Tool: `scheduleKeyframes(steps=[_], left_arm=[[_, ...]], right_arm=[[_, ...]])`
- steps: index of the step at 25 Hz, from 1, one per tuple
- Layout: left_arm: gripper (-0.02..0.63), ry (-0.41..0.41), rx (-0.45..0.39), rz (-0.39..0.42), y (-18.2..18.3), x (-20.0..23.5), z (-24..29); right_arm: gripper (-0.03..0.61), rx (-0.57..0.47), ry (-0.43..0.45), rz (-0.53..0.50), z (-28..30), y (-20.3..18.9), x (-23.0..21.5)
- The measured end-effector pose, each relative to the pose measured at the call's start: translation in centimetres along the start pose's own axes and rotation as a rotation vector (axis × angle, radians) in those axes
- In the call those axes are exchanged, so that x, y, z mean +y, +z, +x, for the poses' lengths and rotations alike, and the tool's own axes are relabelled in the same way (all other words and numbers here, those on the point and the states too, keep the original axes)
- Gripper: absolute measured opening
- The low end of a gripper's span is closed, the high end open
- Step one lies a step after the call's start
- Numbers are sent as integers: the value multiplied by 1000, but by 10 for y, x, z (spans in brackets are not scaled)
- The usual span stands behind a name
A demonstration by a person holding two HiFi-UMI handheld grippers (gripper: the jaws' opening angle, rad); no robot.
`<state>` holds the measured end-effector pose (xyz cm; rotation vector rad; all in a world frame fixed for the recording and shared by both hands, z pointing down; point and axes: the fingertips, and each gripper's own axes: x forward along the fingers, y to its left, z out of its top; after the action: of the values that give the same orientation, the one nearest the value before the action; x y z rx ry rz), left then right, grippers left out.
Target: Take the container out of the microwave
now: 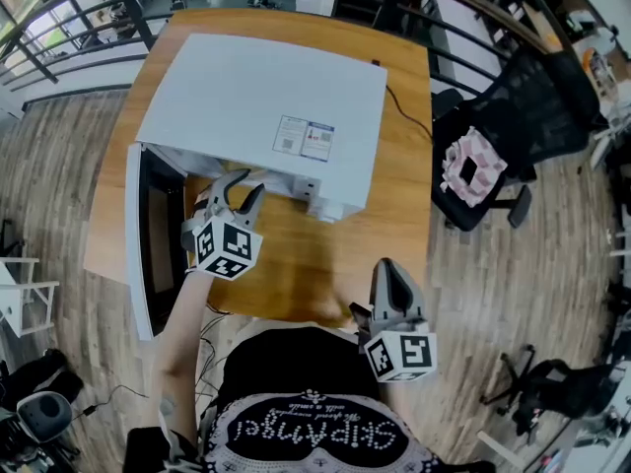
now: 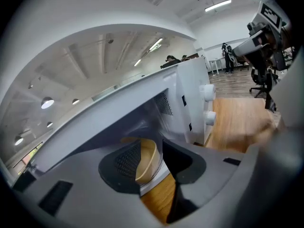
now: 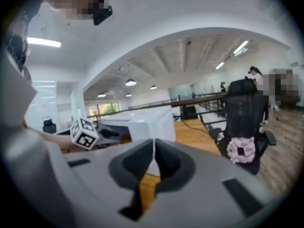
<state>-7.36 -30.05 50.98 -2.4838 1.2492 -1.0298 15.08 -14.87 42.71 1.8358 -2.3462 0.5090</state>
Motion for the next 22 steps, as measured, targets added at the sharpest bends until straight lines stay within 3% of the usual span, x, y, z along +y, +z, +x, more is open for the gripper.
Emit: scheduleKeyframes(steps=[22], left_arm=[[170, -126, 199, 102, -58, -11, 61]], right_arm=[[34, 13, -25, 5, 7, -1, -6]])
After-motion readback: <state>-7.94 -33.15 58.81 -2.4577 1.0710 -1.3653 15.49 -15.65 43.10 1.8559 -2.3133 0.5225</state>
